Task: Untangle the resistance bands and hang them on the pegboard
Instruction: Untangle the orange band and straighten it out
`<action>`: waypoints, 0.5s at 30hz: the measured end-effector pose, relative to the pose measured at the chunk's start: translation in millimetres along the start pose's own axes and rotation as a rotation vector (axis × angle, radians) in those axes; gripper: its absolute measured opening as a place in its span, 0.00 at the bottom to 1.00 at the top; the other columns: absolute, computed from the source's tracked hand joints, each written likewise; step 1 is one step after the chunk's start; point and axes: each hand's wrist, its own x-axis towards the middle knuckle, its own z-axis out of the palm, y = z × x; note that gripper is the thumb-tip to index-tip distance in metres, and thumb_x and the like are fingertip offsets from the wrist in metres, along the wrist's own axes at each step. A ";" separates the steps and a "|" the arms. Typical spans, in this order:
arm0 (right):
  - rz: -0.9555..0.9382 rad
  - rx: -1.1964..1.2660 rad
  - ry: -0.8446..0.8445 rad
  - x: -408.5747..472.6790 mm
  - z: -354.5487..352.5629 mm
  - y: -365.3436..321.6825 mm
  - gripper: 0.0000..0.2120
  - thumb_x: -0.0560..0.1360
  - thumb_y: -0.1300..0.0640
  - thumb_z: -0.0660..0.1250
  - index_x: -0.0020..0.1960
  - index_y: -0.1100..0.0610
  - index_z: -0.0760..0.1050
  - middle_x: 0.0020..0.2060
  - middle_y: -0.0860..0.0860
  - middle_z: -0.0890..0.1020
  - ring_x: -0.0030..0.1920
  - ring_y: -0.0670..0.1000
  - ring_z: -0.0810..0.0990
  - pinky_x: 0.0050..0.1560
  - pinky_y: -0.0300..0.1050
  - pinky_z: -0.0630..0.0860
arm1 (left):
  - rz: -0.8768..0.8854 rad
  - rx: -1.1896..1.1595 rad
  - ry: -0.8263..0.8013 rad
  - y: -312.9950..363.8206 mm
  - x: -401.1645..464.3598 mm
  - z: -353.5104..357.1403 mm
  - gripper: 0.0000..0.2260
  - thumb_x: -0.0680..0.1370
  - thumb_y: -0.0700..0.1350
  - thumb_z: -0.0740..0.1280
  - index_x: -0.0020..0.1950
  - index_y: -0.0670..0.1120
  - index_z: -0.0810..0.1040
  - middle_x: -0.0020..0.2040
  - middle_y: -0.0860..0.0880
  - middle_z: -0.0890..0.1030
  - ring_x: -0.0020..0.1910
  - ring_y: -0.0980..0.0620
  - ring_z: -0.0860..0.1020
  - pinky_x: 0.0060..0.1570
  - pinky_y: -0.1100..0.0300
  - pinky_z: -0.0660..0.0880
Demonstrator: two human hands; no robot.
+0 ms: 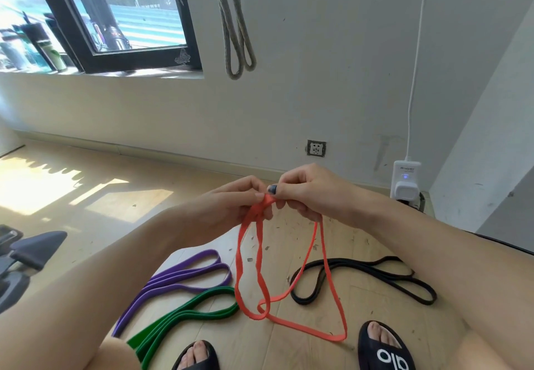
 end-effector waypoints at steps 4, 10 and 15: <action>0.006 0.065 0.012 -0.5 -5.6 1.0 0.16 0.83 0.52 0.66 0.39 0.58 0.79 0.27 0.49 0.69 0.26 0.49 0.64 0.28 0.43 0.61 | 0.020 0.011 0.021 0.0 -1.4 -2.4 0.04 0.82 0.42 0.64 0.53 0.41 0.76 0.47 0.42 0.81 0.51 0.46 0.80 0.60 0.50 0.76; 0.027 -0.030 -0.034 1.0 -2.3 -0.8 0.20 0.83 0.45 0.63 0.43 0.58 0.82 0.27 0.49 0.70 0.26 0.48 0.67 0.27 0.41 0.66 | 0.037 0.057 0.079 2.9 0.7 -2.0 0.06 0.77 0.43 0.67 0.48 0.40 0.80 0.49 0.40 0.82 0.50 0.45 0.81 0.53 0.57 0.78; 0.003 -0.026 -0.016 1.7 -2.1 1.9 0.18 0.83 0.49 0.64 0.41 0.59 0.81 0.26 0.51 0.69 0.25 0.48 0.65 0.26 0.42 0.63 | 0.037 0.049 0.070 2.2 2.3 -3.6 0.04 0.80 0.37 0.66 0.47 0.40 0.80 0.45 0.43 0.82 0.45 0.48 0.81 0.49 0.59 0.80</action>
